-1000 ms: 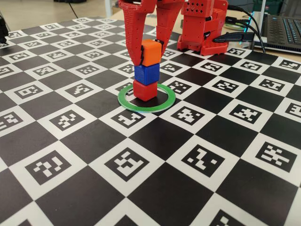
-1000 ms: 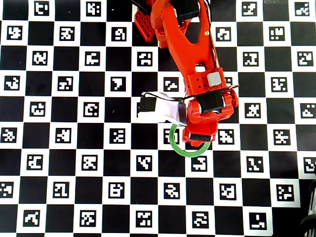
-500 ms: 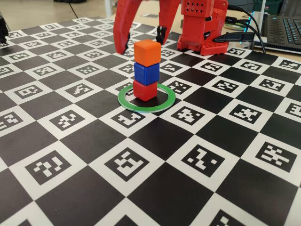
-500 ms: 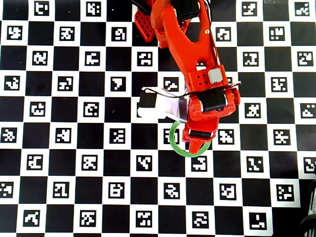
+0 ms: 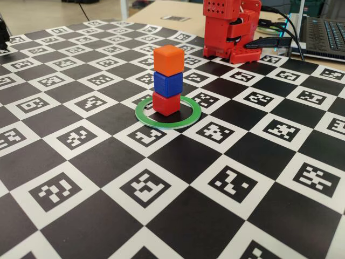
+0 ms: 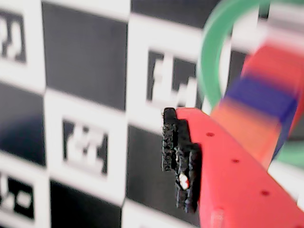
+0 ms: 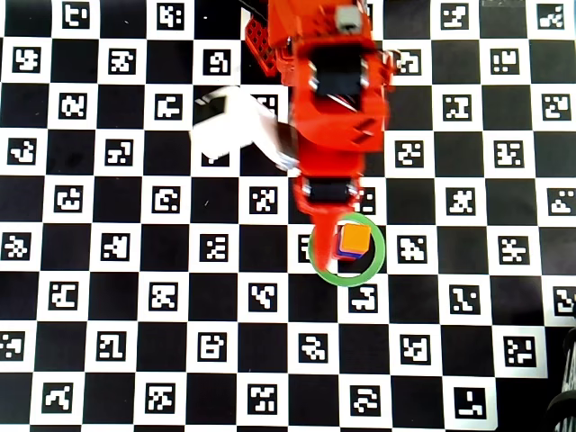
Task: Grab the red cube then put it in the green circle then put the blue cube on top and finally the orange cube on top
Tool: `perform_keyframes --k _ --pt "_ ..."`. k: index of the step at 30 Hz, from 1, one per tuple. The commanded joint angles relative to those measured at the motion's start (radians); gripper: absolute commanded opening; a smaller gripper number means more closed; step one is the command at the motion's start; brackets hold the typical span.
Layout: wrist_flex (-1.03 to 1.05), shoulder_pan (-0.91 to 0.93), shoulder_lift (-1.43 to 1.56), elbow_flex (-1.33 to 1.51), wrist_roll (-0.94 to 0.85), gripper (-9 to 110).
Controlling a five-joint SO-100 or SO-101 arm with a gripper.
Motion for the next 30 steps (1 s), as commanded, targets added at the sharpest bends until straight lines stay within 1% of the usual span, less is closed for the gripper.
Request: perform_keyframes --k 1,2,4,6,8,15,18,21,26,30 --pt "-0.132 0.069 0.186 0.202 -0.164 20" --pt "-0.161 0.072 0.219 0.265 -0.212 16" --pt "-0.242 0.075 0.304 0.416 -0.314 3" --pt "-0.313 0.075 0.379 0.535 -0.387 -6" --pt "-0.37 0.074 0.453 0.643 -0.476 -6" --pt "-0.565 0.067 0.686 0.991 -0.681 -6" --pt "-0.588 0.044 0.859 1.163 -0.756 -6" --pt "-0.541 0.028 1.006 1.295 -0.819 -6" --pt "-0.408 -0.02 1.118 1.408 -0.959 -6" --pt "-0.347 -0.035 1.177 1.466 -1.069 -6"
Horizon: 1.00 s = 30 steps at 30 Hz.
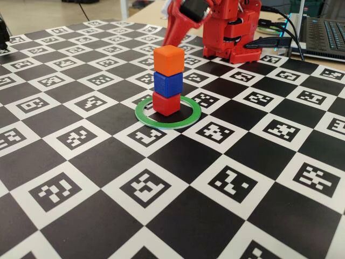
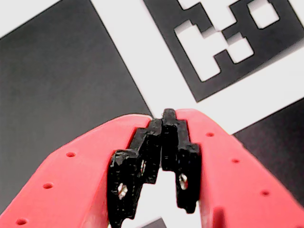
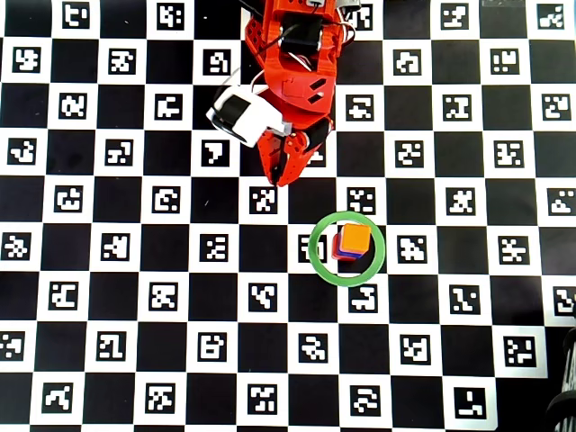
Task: Grab the red cube then put it in the green circle then put the blue cube on top and finally the orange cube on top
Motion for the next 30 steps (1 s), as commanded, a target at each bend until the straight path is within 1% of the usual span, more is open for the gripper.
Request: perform_keyframes --k 1,10,14,19,24,26,30 --pt "0.054 -0.012 0.055 0.041 -0.114 -6" --pt "0.216 -0.046 0.135 0.041 -0.161 -6" --pt "0.262 -0.071 0.135 0.041 -0.23 -5" --pt "0.347 -0.114 0.135 0.043 -0.218 -4" --pt "0.354 -0.104 0.135 0.043 -0.209 -4" --pt "0.354 -0.137 0.135 0.043 -0.216 -4" --pt "0.354 -0.143 0.135 0.043 -0.221 -4"
